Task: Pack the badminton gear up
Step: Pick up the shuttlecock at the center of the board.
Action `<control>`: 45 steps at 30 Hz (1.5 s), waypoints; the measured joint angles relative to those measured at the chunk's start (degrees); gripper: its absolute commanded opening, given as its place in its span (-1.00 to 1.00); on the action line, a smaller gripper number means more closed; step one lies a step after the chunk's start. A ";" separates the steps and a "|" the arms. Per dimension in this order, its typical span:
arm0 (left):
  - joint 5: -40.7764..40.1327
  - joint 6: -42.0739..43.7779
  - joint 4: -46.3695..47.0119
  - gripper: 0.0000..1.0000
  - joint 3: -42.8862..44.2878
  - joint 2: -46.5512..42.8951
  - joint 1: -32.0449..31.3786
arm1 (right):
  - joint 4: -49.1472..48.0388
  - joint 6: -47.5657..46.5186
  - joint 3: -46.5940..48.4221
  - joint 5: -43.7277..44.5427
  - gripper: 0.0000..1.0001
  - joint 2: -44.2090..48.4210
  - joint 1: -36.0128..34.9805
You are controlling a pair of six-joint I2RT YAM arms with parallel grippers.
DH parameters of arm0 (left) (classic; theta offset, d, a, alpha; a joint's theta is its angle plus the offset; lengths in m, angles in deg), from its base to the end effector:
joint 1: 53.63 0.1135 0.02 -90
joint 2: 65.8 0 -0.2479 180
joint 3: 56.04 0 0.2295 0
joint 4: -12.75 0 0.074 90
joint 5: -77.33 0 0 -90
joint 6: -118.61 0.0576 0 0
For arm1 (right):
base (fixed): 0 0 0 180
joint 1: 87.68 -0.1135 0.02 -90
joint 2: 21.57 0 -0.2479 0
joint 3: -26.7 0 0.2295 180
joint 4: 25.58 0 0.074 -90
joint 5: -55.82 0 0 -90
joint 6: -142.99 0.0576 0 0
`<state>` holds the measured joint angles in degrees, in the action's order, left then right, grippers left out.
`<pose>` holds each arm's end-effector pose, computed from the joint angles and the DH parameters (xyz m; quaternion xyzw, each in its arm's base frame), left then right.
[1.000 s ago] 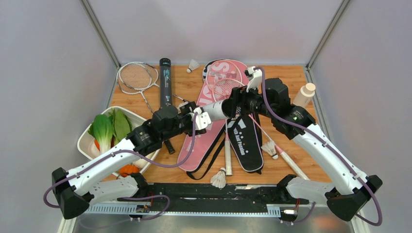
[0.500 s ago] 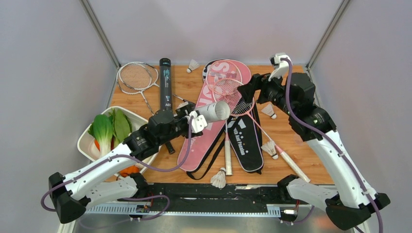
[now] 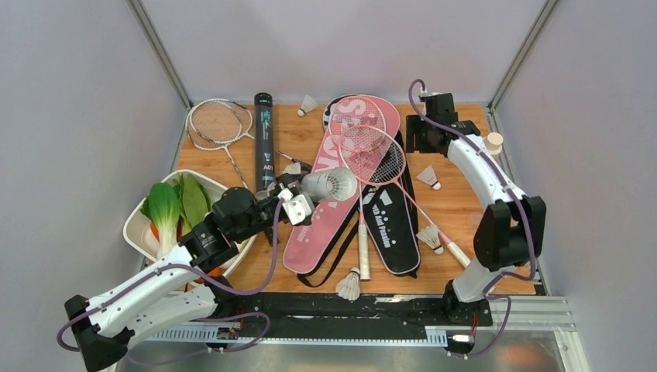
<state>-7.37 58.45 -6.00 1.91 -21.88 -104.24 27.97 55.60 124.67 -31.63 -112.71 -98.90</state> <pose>0.1196 -0.1541 0.3303 0.4985 0.5408 -0.1554 0.6594 0.3369 0.0642 0.2929 -0.0616 0.9273 0.0239 0.3685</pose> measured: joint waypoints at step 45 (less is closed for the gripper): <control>1.70 -1.27 2.14 -1.00 -1.49 -1.05 0.00 | 12.98 37.51 3.13 29.75 -1.00 -12.11 -0.50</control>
<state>-5.66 57.18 -3.86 0.42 -22.92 -104.24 40.95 93.11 127.79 -1.89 -124.81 -99.40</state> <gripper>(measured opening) 0.727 0.007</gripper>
